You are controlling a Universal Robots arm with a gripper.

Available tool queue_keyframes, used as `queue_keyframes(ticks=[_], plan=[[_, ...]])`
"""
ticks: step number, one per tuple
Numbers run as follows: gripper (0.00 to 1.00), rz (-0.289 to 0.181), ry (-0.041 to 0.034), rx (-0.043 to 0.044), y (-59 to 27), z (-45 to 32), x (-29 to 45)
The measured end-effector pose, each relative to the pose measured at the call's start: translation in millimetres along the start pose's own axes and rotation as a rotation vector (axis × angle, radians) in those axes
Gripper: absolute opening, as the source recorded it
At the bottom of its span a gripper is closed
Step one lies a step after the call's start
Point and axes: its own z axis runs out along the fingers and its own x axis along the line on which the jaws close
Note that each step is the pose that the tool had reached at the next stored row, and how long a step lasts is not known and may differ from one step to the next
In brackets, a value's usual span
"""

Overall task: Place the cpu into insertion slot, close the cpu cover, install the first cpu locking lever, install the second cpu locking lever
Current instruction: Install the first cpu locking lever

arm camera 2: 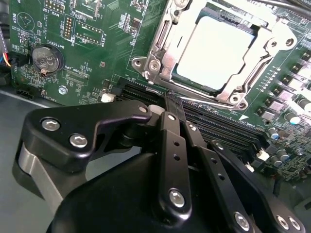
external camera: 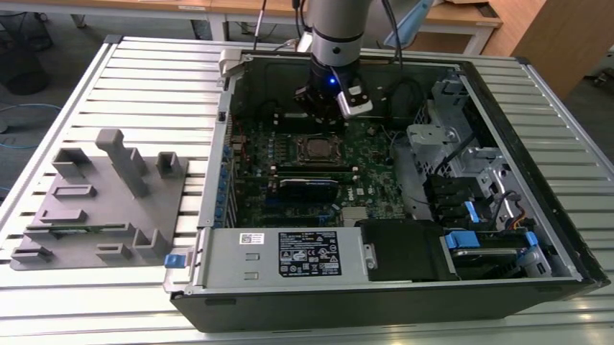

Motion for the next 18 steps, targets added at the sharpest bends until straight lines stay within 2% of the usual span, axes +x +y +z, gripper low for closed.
queue_keyframes(ticks=[4,10,11,13,14,18], plan=[[0.1,-0.001,-0.0109,-0.003,-0.2,0.0,1.4],[0.1,-0.001,-0.0117,-0.004,-0.3,0.0,1.8],[0.1,-0.001,-0.0138,-0.0054,-0.4,-0.1,1.9],[0.1,-0.001,-0.0231,-0.0236,-0.4,0.0,2.2],[0.1,-0.001,-0.025,-0.027,-0.3,-0.1,2.2],[0.1,-0.001,-0.0277,-0.0279,-0.4,-0.1,2.9]])
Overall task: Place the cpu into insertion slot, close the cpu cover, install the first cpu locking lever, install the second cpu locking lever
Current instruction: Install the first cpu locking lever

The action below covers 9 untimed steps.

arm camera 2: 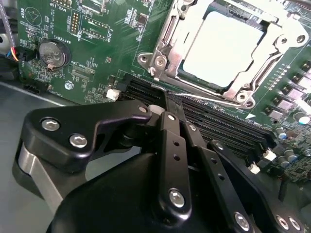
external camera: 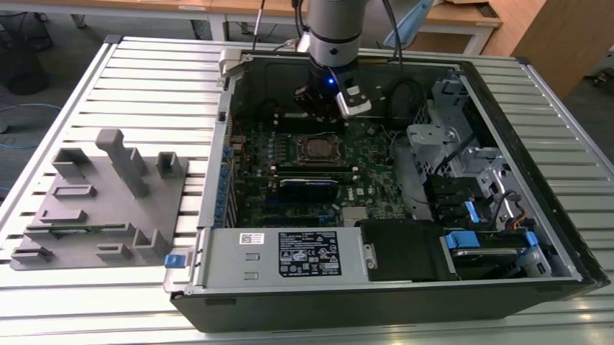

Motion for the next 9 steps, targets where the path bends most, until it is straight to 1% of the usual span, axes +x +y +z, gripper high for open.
queue_keyframes(ticks=[2,4,9], plan=[[0.1,-0.001,-0.0045,-0.0014,-0.3,0.1,1.1],[0.1,-0.001,-0.0072,-0.0013,-1.4,-0.2,2.1],[0.1,-0.001,-0.0086,-0.0014,-1.7,-0.3,2.4]])
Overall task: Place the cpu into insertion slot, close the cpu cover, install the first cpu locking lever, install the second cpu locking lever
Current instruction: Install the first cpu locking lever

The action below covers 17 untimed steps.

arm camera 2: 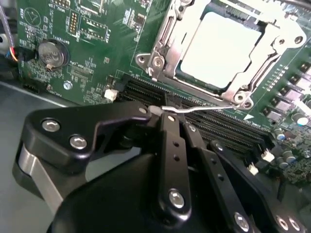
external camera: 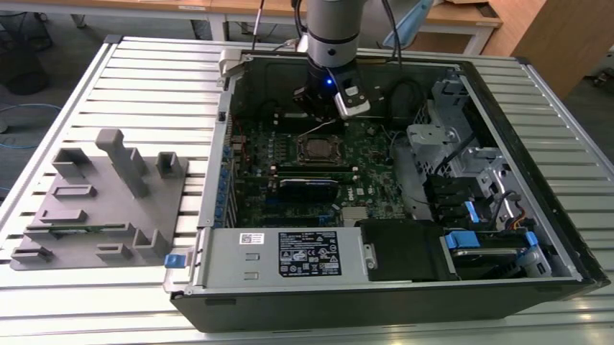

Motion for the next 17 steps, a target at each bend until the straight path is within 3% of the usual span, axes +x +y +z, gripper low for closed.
queue_keyframes(ticks=[3,13,17], plan=[[0.1,0.0,0.0001,-0.0009,0.3,-3.0,-0.1],[0.1,0.0,0.0006,-0.0039,3.1,-26.8,-1.9],[0.1,0.0,0.0006,-0.0042,3.7,-32.1,-2.3]])
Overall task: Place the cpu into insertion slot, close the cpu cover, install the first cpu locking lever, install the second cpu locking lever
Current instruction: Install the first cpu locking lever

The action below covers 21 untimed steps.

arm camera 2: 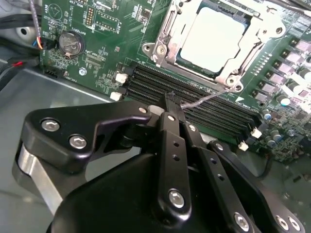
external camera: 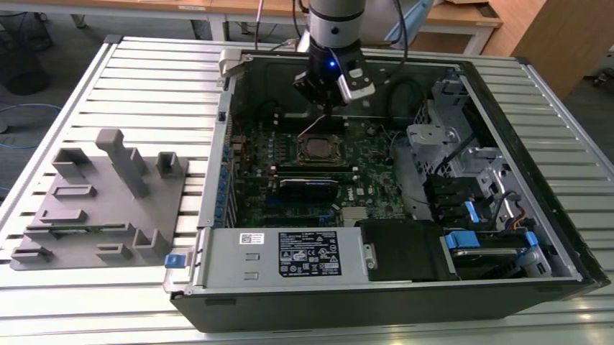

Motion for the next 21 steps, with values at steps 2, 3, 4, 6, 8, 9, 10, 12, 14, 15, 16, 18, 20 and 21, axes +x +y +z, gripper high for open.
queue_keyframes(ticks=[2,3,4,6,8,9,10,12,14,15,16,18,20,21], plan=[[0.1,0.0,-0.0001,-0.0003,0.1,-0.1,0.0],[0.1,0.0,-0.0001,-0.0003,0.1,-0.1,0.0],[0.1,0.0,-0.0001,-0.0003,0.0,-0.2,0.0],[0.1,0.0,0.0002,0.0003,0.1,-0.8,0.0],[0.1,0.0,0.0001,0.0001,0.2,-2.1,-0.1],[0.1,0.0,0.0001,0.0,0.4,-3.0,-0.2],[0.1,0.0,0.0001,0.0,0.5,-4.2,-0.3],[0.1,0.0,0.0001,-0.0001,0.8,-6.1,-0.4],[0.1,0.0,0.0002,0.0,0.9,-7.4,-0.5],[0.1,0.0,0.0001,-0.0001,1.0,-7.9,-0.6],[0.1,0.0,0.0001,-0.0001,1.0,-8.3,-0.6],[0.1,0.0,0.0001,-0.0001,1.2,-9.7,-0.7],[0.1,0.0,0.0002,0.0,1.4,-11.2,-0.8],[0.1,0.0,0.0002,0.0,1.5,-12.0,-0.9]])
